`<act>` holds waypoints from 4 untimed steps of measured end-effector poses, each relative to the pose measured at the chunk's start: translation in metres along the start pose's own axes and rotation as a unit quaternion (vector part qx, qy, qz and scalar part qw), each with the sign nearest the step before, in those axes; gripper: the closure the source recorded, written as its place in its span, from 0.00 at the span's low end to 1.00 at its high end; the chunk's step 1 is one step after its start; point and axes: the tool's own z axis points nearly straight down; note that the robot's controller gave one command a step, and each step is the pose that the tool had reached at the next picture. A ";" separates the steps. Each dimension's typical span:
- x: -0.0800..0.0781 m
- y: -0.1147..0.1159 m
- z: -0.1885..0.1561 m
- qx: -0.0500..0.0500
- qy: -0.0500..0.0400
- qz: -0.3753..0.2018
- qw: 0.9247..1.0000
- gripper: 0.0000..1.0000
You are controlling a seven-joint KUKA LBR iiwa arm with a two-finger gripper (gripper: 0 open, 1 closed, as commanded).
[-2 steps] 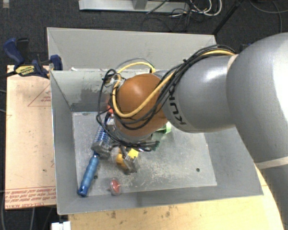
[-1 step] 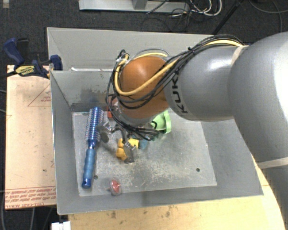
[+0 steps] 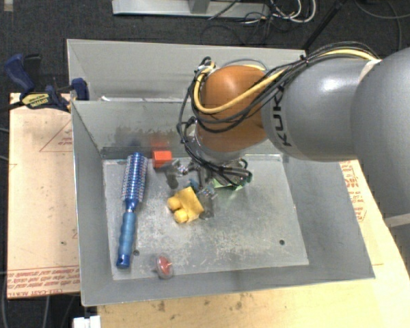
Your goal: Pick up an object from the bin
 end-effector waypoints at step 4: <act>0.008 0.053 -0.128 -0.002 0.000 -0.014 1.000 0.00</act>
Offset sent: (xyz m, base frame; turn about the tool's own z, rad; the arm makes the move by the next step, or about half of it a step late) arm 0.0000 0.0000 0.0000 0.0000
